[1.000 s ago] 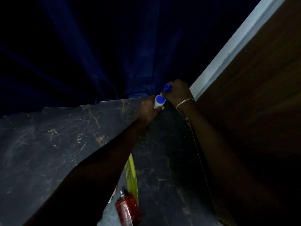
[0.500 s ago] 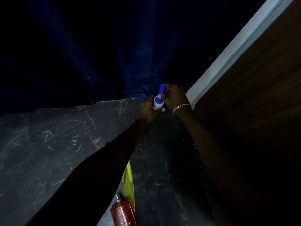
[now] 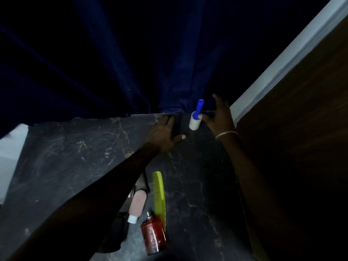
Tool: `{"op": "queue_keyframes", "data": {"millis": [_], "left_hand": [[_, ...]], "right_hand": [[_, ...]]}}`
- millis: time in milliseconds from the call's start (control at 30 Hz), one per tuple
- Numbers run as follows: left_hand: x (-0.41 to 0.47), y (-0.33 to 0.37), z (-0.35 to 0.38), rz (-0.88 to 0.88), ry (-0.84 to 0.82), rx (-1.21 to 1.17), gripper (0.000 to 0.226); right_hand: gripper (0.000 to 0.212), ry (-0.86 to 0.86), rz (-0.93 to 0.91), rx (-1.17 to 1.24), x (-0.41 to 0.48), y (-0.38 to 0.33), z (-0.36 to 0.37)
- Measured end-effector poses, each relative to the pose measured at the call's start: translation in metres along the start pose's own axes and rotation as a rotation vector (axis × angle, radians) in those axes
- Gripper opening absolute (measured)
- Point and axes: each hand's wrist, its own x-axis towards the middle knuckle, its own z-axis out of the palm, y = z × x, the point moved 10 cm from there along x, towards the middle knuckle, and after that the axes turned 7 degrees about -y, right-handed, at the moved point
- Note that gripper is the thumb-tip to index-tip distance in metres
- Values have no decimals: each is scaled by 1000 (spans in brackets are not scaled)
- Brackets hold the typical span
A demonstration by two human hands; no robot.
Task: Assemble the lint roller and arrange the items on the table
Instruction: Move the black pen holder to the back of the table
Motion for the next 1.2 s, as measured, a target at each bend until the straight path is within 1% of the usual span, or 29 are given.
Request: {"op": "queue_keyframes", "data": {"millis": [67, 133, 233, 367, 400, 500, 633, 700, 800, 867, 967, 1100, 1200], "left_hand": [[-27, -7, -14, 47, 65, 37, 105], [-58, -13, -25, 94, 124, 63, 103], [-106, -28, -38, 97, 156, 98, 99], [-172, -55, -54, 42, 228, 93, 96], [-191, -64, -56, 28, 240, 87, 95], [-239, -92, -52, -30, 241, 73, 96], [-298, -135, -36, -137, 230, -30, 96], [-326, -152, -26, -176, 250, -101, 92], [-359, -167, -8, -219, 317, -192, 82], [-370, -175, 11, -263, 295, -316, 77], [-372, -181, 41, -344, 198, -418, 67], [-370, -184, 63, -424, 112, -456, 55], [-373, -184, 67, -441, 107, -504, 54]], "right_hand": [[97, 101, -15, 5, -19, 2, -12], [99, 170, -54, 18, -44, -1, -18], [98, 191, -127, -2, -83, -17, -12], [94, 148, -189, -181, -132, -47, 16], [92, 133, -211, -149, -146, -56, 26], [87, 25, -245, 44, -182, -77, 64], [77, -78, -262, 28, -229, -104, 112], [74, -135, -227, 20, -253, -112, 139], [66, -256, -123, 51, -286, -112, 184], [62, -342, 11, 80, -305, -104, 211], [67, -445, 176, 44, -328, -90, 243], [65, -507, 215, -82, -348, -89, 263], [63, -516, 210, -70, -355, -95, 274]]}}
